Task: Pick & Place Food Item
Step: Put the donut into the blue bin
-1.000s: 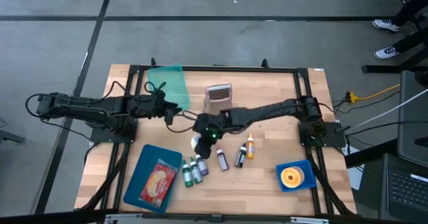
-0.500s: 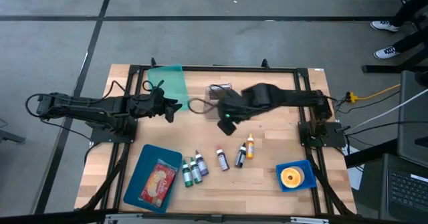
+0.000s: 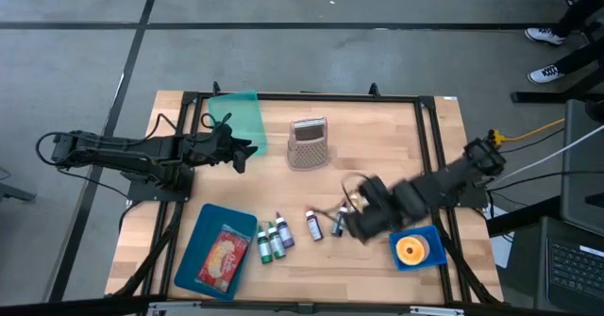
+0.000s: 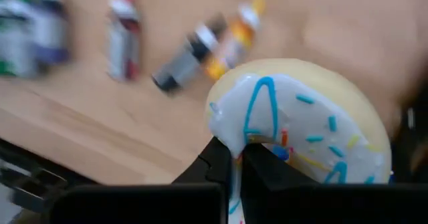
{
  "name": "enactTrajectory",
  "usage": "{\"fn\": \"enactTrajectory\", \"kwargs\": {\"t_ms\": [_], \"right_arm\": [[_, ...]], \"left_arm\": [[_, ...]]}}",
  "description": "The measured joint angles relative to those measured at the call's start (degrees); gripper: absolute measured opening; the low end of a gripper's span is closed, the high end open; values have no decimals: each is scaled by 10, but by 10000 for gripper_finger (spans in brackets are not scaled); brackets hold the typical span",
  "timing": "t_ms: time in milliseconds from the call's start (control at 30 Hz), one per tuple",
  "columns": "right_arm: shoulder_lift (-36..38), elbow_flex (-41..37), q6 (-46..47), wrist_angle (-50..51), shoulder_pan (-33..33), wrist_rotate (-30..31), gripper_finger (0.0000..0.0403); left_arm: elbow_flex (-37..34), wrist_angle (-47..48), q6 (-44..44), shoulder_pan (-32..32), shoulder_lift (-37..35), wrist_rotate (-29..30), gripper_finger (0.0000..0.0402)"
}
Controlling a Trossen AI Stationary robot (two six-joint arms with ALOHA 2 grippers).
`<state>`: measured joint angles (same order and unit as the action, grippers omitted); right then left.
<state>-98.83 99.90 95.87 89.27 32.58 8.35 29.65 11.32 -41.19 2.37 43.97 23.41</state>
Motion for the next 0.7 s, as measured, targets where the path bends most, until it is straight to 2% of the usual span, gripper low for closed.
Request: {"fn": "enactTrajectory", "kwargs": {"t_ms": [100, 267, 467, 700], "right_arm": [[17, -56, 100, -28, 52, -23, 10], [43, -121, 265, -84, 129, -16, 10], [44, -175, 280, -150, 161, -46, 10], [44, -216, 280, -149, 177, -23, 10]], "left_arm": [[0, 0, 0, 0, 0, -5, 184], [0, 0, 0, 0, 0, -9, 184], [0, 0, 0, 0, 0, -11, 184], [0, 2, -9, 0, 0, -28, 184]]}}
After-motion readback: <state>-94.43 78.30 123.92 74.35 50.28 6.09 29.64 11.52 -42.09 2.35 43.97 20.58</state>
